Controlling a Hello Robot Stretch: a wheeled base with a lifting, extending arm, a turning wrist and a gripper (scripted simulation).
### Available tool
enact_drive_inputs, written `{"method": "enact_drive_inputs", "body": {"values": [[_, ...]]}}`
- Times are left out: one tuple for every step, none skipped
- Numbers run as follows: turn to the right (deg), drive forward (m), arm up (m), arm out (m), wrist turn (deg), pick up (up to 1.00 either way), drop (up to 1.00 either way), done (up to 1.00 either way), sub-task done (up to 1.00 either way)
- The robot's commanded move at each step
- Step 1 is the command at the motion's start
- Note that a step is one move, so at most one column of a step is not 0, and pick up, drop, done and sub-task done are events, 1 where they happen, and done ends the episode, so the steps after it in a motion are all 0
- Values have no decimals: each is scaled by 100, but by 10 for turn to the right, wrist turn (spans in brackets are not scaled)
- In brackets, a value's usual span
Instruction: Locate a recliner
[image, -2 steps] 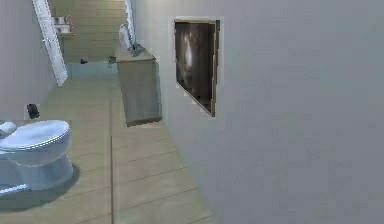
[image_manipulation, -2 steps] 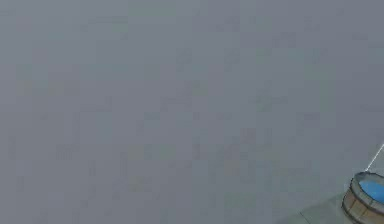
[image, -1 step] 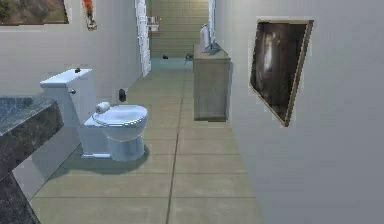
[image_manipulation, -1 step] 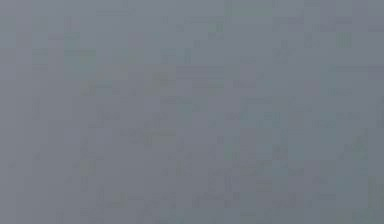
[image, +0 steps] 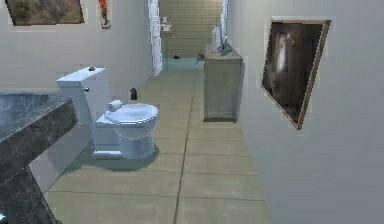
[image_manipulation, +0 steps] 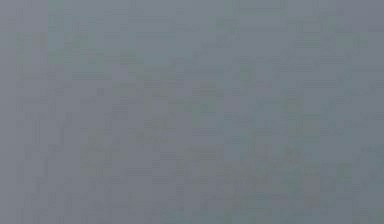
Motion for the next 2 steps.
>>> {"method": "enact_drive_inputs", "body": {"values": [[0,100,0,0,0,0,0,0,0],[0,100,0,0,0,0,0,0,0]]}}
